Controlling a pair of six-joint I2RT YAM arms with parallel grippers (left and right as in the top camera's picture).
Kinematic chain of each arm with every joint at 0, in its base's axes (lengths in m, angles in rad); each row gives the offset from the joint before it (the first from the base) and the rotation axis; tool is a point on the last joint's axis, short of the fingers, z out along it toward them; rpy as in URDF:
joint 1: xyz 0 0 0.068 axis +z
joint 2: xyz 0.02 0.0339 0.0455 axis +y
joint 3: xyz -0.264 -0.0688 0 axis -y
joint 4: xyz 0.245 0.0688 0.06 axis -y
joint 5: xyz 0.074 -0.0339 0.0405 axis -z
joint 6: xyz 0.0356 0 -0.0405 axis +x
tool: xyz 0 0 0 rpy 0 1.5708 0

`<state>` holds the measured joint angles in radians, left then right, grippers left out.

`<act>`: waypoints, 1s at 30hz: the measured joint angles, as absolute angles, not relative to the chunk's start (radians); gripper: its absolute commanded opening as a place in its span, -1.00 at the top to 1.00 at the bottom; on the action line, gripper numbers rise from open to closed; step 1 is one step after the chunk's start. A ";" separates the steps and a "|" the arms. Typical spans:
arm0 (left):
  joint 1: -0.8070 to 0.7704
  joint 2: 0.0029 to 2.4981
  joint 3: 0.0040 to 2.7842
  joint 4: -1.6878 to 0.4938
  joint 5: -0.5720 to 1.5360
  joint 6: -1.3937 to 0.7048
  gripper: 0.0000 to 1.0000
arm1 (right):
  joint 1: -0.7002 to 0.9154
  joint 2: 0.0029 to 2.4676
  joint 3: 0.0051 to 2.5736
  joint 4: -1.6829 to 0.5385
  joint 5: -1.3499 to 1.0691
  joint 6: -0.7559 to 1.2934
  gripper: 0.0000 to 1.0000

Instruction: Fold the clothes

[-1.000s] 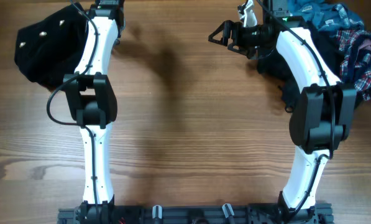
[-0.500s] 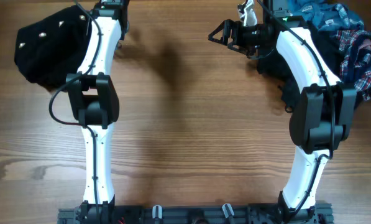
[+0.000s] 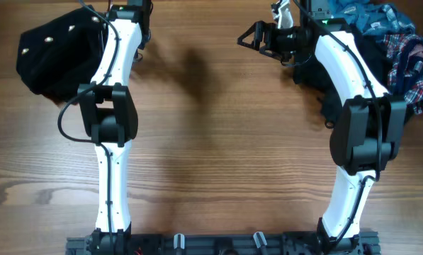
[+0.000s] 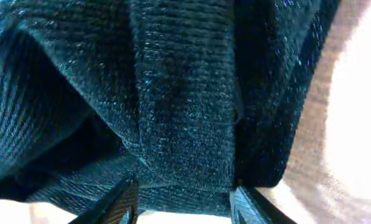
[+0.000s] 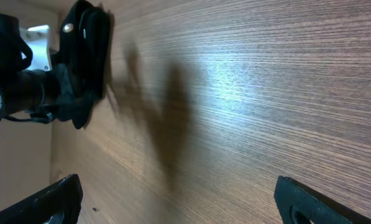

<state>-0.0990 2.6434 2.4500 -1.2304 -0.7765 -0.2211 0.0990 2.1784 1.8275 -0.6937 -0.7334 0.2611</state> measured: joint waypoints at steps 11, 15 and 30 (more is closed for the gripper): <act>-0.098 2.643 2.450 -1.098 -0.759 -0.299 0.08 | 0.099 2.178 1.827 -0.694 -0.733 0.261 -0.99; -0.098 2.643 2.450 -1.090 -0.758 -0.309 0.46 | 0.099 2.178 1.827 -0.694 -0.733 0.261 -0.99; -0.032 2.642 2.450 -1.199 -0.755 -0.313 0.92 | 0.099 2.178 1.827 -0.694 -0.733 0.260 -0.99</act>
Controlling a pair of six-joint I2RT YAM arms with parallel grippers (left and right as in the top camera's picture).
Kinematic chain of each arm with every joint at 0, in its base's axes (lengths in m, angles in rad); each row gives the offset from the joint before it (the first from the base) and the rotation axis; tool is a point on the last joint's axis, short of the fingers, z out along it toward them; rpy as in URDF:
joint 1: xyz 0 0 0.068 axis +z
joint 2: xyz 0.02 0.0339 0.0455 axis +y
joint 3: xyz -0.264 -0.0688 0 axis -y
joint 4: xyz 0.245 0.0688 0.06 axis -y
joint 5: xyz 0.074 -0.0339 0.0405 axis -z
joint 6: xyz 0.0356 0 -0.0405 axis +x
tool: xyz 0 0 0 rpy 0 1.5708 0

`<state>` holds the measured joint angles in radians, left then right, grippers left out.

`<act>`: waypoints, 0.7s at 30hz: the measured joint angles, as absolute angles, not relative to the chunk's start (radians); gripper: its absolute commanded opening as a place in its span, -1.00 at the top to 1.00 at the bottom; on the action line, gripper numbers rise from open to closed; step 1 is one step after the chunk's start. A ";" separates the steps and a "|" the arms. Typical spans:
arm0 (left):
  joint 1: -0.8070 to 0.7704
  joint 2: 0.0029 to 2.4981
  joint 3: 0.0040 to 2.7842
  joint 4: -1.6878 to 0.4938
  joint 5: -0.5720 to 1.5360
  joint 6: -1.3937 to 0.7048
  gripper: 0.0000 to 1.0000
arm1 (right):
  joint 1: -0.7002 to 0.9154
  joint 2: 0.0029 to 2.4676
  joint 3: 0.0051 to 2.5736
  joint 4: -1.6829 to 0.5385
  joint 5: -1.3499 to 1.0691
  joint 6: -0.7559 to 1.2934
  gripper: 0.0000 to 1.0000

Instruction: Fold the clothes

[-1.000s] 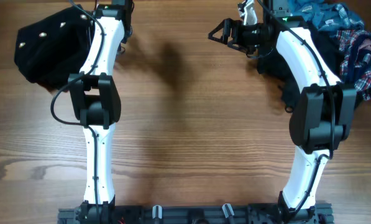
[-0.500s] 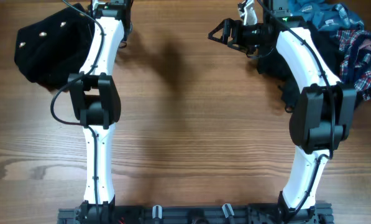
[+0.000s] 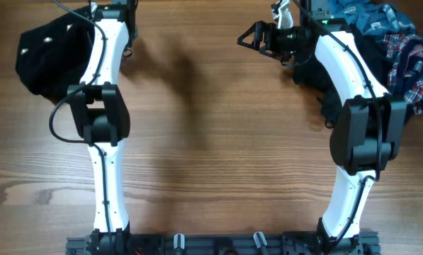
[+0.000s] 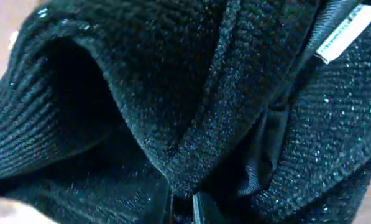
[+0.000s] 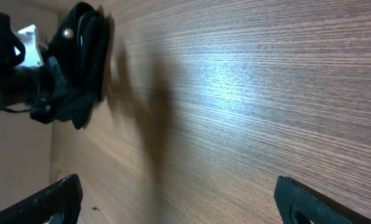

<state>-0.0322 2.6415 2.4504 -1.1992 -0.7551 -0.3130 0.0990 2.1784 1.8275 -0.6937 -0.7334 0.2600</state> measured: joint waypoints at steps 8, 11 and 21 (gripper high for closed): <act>-0.067 2.535 2.450 -1.266 -0.755 -0.313 0.92 | 0.099 2.178 1.827 -0.693 -0.733 0.260 -1.00; -0.086 2.464 2.450 -1.311 -0.752 -0.313 0.92 | 0.099 2.178 1.827 -0.693 -0.733 0.259 -0.99; -0.090 2.381 2.450 -1.582 -0.688 -0.426 0.92 | 0.099 2.178 1.827 -0.694 -0.733 0.233 -0.99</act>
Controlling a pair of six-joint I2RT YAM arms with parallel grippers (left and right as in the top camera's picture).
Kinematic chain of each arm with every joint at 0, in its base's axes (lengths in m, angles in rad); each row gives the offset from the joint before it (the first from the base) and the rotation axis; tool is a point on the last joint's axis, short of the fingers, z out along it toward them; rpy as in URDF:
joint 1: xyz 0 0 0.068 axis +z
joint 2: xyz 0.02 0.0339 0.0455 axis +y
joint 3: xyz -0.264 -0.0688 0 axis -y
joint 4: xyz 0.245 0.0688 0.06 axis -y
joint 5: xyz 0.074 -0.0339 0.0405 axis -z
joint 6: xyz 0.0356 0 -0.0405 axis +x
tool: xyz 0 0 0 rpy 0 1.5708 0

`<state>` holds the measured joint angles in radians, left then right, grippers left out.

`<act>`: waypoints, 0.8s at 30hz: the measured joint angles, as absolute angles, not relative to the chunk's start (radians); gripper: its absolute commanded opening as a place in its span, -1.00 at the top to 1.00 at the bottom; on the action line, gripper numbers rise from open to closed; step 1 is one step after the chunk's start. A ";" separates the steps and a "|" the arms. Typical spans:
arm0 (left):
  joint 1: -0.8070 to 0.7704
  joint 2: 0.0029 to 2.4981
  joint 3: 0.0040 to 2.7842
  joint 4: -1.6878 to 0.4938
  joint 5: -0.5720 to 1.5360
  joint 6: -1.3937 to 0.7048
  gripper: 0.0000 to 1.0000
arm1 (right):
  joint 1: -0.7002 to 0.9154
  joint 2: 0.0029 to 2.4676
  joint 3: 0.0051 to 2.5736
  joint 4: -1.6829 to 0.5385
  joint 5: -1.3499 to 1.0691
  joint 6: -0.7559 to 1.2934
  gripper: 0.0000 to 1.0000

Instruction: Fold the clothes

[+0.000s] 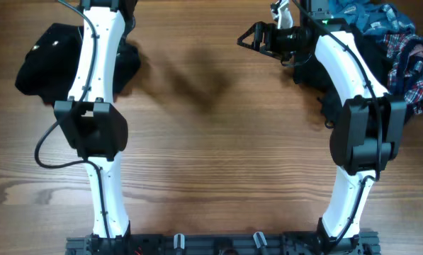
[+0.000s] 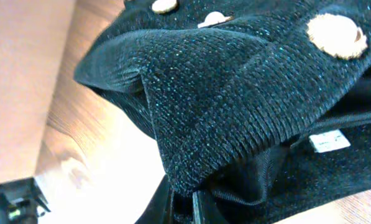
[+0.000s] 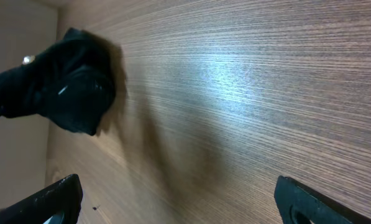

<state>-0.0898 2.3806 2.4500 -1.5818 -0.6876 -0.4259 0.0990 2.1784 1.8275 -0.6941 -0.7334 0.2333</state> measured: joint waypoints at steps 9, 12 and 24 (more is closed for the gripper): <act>-0.037 2.381 2.450 -1.591 -0.558 -0.455 0.14 | 0.099 2.178 1.827 -0.694 -0.733 0.226 -0.99; -0.021 2.381 2.450 -1.608 -0.524 -0.459 -0.78 | 0.099 2.178 1.827 -0.694 -0.733 0.215 -0.99; -0.006 2.381 2.450 -1.570 -0.451 -0.461 -0.99 | 0.099 2.178 1.827 -0.676 -0.734 0.207 -0.99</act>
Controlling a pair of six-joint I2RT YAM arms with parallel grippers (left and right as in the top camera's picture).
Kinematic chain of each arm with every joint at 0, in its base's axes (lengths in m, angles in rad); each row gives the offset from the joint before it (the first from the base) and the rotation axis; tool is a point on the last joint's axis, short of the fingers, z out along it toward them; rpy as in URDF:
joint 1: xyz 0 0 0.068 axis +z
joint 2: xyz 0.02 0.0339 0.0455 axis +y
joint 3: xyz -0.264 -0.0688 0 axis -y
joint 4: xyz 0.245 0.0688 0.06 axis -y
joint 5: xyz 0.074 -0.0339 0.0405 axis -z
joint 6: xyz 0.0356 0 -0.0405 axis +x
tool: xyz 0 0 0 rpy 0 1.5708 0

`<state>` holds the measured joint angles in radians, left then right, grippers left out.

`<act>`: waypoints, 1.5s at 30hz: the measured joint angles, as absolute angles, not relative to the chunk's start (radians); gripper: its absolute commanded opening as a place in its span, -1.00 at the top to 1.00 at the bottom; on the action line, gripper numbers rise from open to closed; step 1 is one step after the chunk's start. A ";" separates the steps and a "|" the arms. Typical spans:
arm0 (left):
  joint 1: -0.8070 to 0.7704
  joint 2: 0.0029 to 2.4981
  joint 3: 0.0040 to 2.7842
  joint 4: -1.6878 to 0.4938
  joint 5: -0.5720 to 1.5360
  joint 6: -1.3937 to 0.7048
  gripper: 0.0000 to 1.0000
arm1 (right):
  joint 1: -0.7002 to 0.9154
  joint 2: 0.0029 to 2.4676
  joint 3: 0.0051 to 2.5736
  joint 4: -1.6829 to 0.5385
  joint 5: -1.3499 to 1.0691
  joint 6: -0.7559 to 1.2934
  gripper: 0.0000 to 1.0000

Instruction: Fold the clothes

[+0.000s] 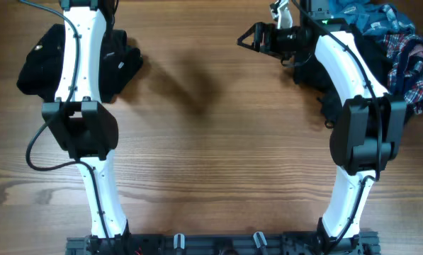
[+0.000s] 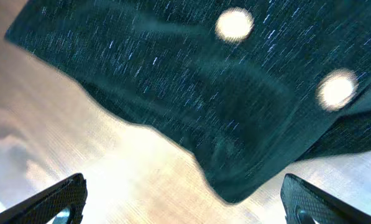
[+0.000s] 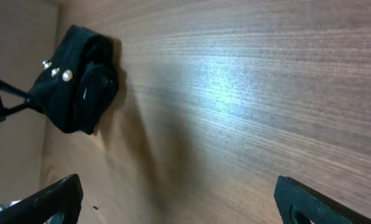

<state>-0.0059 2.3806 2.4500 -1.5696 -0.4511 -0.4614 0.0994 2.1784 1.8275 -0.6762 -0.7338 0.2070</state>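
A black knitted garment (image 1: 44, 60) with pale round buttons lies bunched at the table's far left corner. In the left wrist view the black garment (image 2: 191, 87) fills the upper frame. My left gripper (image 2: 185, 205) is open just off its edge, with bare wood between the fingers. The left arm (image 1: 80, 64) crosses over the garment in the overhead view. My right gripper (image 1: 246, 39) is open and empty above the table's far middle, pointing left. From the right wrist the black garment (image 3: 79, 81) shows far off, beyond the open right gripper (image 3: 185, 202).
A pile of clothes (image 1: 402, 46), blue and red plaid pieces over dark ones, sits at the far right corner behind the right arm (image 1: 353, 78). The wooden table (image 1: 218, 156) stretches between the two arms.
My left gripper was shut on a fold of the black garment; now it is open and the garment lies free on the table. The left arm has shifted further left.
My left gripper first stood open around a fold of the black garment, then was shut on it. Later it held the fold up with the buttons showing and the garment reached further right. Now the garment is released. The right arm stayed still and open.
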 measured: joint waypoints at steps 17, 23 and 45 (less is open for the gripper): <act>0.038 2.441 2.451 -1.305 -0.366 -0.390 -0.25 | 0.168 2.178 1.827 -0.562 -0.741 0.178 -0.99; 0.086 2.535 2.450 -1.474 -0.342 -0.405 -0.37 | 0.117 2.178 1.827 -0.562 -0.740 0.178 -0.99; 0.151 2.572 2.451 -1.552 -0.131 -0.398 -0.86 | -0.173 2.178 1.827 -0.507 -0.740 0.182 -0.99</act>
